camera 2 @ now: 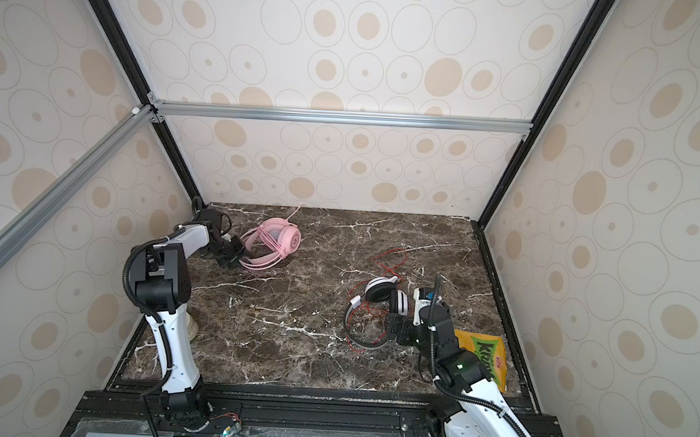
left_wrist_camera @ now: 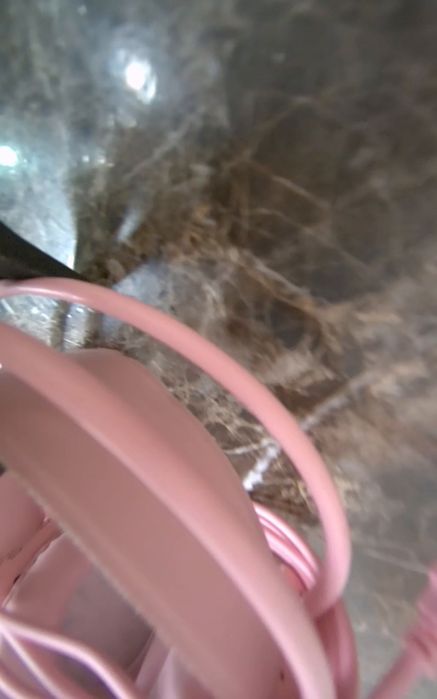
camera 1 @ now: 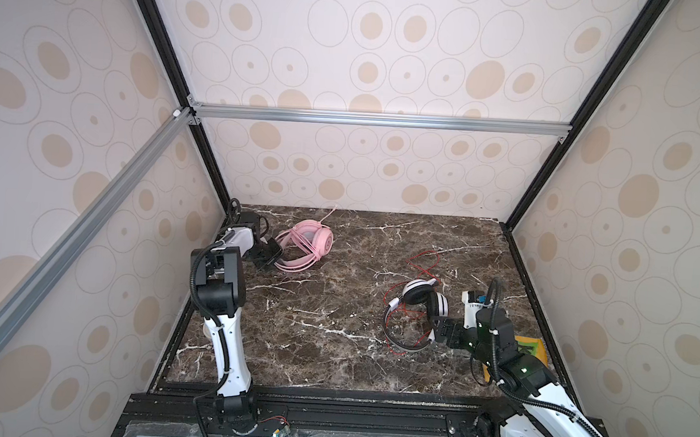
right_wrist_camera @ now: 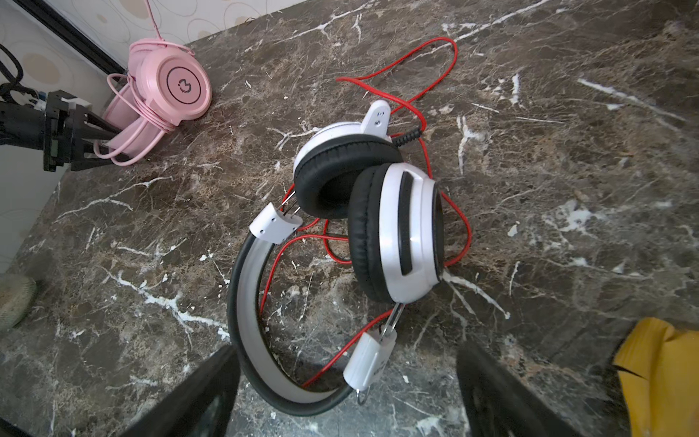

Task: Wrap the headphones
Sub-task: 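Release the pink headset and draw the left gripper back toward the robot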

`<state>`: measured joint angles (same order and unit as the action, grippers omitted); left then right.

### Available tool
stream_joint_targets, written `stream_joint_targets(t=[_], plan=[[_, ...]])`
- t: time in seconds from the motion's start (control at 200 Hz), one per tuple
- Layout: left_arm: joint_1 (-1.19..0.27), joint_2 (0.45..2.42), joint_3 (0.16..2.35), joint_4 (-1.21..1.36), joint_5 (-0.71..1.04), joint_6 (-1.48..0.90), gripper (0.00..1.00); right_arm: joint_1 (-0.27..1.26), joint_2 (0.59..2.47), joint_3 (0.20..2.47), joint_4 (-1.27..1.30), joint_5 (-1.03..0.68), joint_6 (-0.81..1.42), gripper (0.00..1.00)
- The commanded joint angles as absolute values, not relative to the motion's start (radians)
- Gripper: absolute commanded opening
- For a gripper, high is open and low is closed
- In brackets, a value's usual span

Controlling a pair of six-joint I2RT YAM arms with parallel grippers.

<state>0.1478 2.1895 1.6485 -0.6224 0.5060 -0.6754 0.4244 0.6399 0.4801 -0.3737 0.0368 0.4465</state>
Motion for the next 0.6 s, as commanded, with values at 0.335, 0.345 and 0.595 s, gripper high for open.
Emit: stream_joint_targets(t=[0.335,0.345,0.595], plan=[[0.089,2.169,1.651,-0.475,0.601,-0.749,0.97,0.427,0.698,0.540,-0.386,0.041,0.458,1.00],[0.089,2.164,1.649,-0.472,0.601,-0.750,0.98,0.429,0.697,0.540,-0.386,0.042,0.458,1.00],[0.094,1.950,1.517,-0.448,0.586,-0.720,0.98,0.432,0.702,0.542,-0.359,0.037,0.466,1.00]])
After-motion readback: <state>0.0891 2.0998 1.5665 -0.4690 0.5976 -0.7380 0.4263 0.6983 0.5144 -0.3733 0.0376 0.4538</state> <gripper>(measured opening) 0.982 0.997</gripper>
